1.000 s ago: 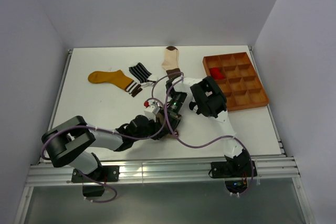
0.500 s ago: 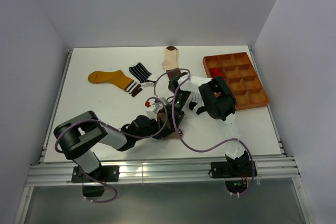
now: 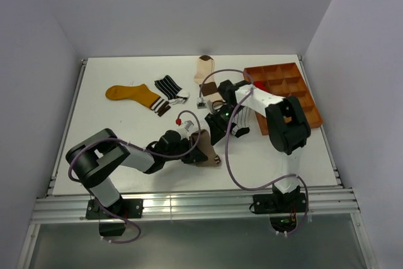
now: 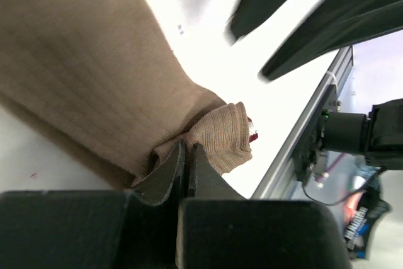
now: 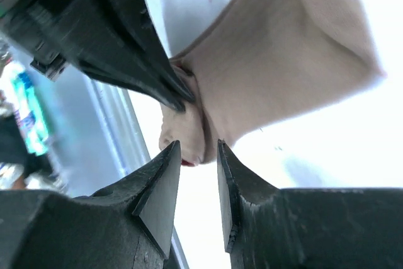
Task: Roll the socks
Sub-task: Roll the sock at the center of the board.
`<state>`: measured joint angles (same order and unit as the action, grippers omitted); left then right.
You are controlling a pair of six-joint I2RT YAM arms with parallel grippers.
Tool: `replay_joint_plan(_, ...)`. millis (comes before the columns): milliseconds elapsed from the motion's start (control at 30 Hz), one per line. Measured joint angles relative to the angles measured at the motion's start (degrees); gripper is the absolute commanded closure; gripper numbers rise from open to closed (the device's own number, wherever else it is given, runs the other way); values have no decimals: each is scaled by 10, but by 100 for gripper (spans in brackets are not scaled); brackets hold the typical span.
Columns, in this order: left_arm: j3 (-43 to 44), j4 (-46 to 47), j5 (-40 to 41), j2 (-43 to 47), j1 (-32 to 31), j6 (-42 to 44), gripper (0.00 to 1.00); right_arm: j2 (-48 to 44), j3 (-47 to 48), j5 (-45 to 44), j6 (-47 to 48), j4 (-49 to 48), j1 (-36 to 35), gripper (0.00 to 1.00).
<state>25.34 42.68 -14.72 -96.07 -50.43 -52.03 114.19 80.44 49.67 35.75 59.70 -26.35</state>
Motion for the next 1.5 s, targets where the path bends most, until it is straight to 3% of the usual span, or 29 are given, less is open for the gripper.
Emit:
replay_joint_plan(233,33,-115,-87,11,64,-23,100,-160,-120,-62,-22,-139,43,53)
replay_joint_plan(433,59,-199,-165,6,120,-27,100,-315,-249,-113,2,-252,30,48)
replay_joint_plan(567,89,-238,-220,-26,143,-27,100,-389,-334,-157,38,-333,-22,45)
replay_joint_plan(733,125,-284,-273,-61,165,-26,100,-495,-457,-218,86,-408,-160,43)
replay_joint_plan(1133,202,-402,-350,-129,191,-14,100,-468,-496,-344,130,-534,-340,41)
replay_joint_plan(1500,222,-449,-356,-137,195,4,100,-366,-510,-432,164,-627,-377,43)
